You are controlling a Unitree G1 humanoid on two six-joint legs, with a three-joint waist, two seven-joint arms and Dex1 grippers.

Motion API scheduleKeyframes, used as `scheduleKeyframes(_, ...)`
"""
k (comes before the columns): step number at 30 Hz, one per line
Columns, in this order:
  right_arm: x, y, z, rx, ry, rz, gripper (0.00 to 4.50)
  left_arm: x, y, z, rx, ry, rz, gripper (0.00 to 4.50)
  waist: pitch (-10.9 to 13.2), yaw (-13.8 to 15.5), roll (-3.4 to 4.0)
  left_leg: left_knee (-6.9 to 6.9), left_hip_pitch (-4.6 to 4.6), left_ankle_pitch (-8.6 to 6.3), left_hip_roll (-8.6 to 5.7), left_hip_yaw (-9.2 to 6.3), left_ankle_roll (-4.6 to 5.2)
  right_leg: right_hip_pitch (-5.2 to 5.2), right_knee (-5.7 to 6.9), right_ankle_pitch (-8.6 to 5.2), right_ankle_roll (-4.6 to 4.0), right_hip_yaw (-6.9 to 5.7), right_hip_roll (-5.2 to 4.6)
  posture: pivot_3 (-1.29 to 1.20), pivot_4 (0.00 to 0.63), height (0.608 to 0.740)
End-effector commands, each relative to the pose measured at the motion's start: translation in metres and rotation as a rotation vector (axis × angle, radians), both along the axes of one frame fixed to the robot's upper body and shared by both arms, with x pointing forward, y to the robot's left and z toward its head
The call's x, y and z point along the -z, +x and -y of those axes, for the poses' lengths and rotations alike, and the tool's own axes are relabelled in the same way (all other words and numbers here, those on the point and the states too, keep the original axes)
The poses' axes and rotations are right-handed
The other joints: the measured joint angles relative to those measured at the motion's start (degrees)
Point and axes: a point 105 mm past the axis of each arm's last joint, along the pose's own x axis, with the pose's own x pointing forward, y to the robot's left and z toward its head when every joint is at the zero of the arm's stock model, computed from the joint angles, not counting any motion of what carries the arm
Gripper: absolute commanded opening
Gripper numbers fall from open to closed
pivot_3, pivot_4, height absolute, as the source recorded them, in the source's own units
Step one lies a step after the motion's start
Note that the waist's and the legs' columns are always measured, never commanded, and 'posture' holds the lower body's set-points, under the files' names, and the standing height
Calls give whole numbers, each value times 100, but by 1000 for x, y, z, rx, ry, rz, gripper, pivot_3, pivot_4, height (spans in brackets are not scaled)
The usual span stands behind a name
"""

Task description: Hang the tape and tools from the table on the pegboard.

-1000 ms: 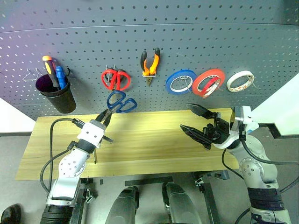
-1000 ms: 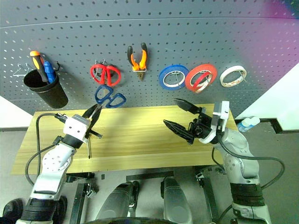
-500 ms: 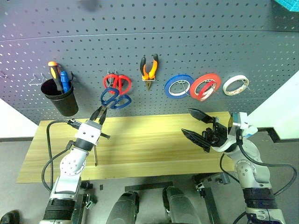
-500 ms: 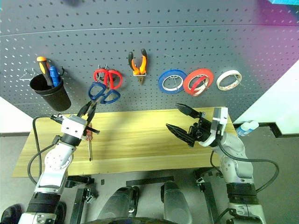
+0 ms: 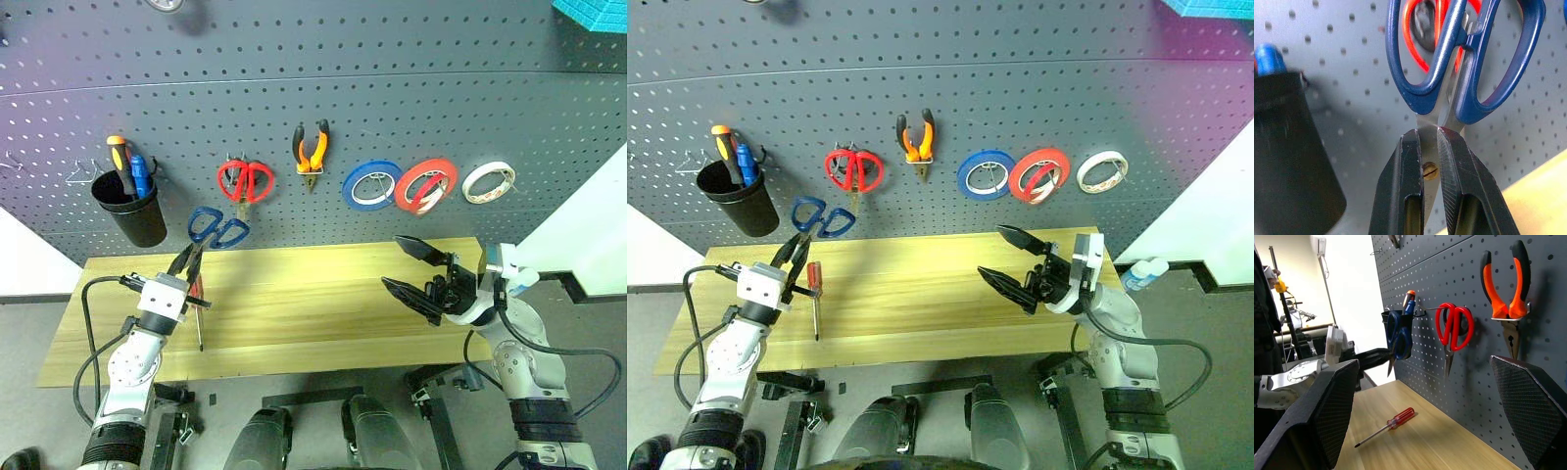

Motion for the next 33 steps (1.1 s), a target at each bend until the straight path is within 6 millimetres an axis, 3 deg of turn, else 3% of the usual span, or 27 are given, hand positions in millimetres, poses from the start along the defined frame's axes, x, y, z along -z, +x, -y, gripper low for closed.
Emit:
scheduleKeyframes(1,-9,0,-4,-5,-6,50,4500,-20,1,-6,16,-2,87,147,-7,5,1,0,0,0,0,0,0,1,0,0,0,0,0,-116,121,740)
scheduleKeyframes(4,-9,-1,-3,-1,-10,49,4500,-15,4,-4,21,1,83,147,-30,0,3,1,0,0,0,0,0,1,0,0,0,0,-1,-119,121,740)
scheduleKeyframes(8,-10,-4,-1,3,-18,51,4500,-10,10,17,54,-3,86,147,-66,-1,6,1,0,0,-1,0,0,2,0,0,0,0,0,-121,121,740)
scheduleKeyframes(14,-12,-6,-2,10,-19,51,4500,-1,10,21,59,1,82,147,-85,-16,5,1,5,0,0,1,0,2,6,0,0,3,2,-123,123,740)
scheduleKeyframes(19,-11,-4,-3,16,-28,48,4500,-12,16,17,56,-9,107,147,-86,-6,5,3,5,0,0,0,0,2,8,0,0,3,2,-124,124,740)
scheduleKeyframes(27,-7,-1,-3,24,-34,40,4500,-34,29,34,84,-9,146,147,-89,-16,5,8,5,-1,0,2,1,5,8,1,1,4,2,-131,130,740)
scheduleKeyframes(33,-2,-1,0,37,-42,40,4500,-42,32,35,77,-16,147,147,-89,-19,6,8,6,0,1,1,1,5,10,1,1,4,4,-135,132,740)
